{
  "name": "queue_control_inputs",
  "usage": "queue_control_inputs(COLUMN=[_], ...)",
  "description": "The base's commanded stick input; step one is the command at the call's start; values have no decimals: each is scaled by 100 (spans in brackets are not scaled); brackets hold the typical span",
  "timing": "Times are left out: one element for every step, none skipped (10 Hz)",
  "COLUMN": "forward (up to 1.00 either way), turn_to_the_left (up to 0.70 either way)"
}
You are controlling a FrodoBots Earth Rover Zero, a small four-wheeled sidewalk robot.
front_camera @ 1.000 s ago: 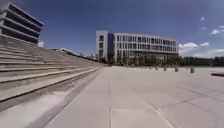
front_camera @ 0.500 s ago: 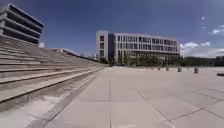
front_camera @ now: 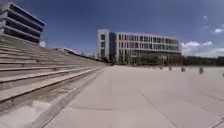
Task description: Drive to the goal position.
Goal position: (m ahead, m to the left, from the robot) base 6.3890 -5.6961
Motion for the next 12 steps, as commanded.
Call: queue_control_inputs(forward=[70,70,70,70,70,70,70,70,70,70,70,70], turn_to_the_left=[0,0,0,0,0,0,0,0,0,0,0,0])
